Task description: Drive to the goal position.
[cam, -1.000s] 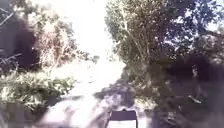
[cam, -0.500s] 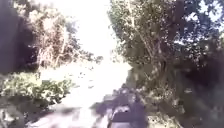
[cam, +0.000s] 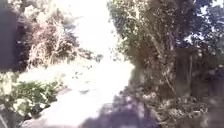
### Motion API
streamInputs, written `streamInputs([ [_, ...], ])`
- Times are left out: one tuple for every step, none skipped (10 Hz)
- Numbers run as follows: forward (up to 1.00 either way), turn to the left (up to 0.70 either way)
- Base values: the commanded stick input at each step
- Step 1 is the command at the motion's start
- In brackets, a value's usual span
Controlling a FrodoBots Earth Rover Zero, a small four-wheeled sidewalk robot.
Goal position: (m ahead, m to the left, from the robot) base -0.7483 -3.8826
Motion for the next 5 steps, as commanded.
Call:
streamInputs([
  [1.0,0.29],
  [1.0,0.16],
  [1.0,0.04],
  [1.0,0.0],
  [1.0,0.0],
])
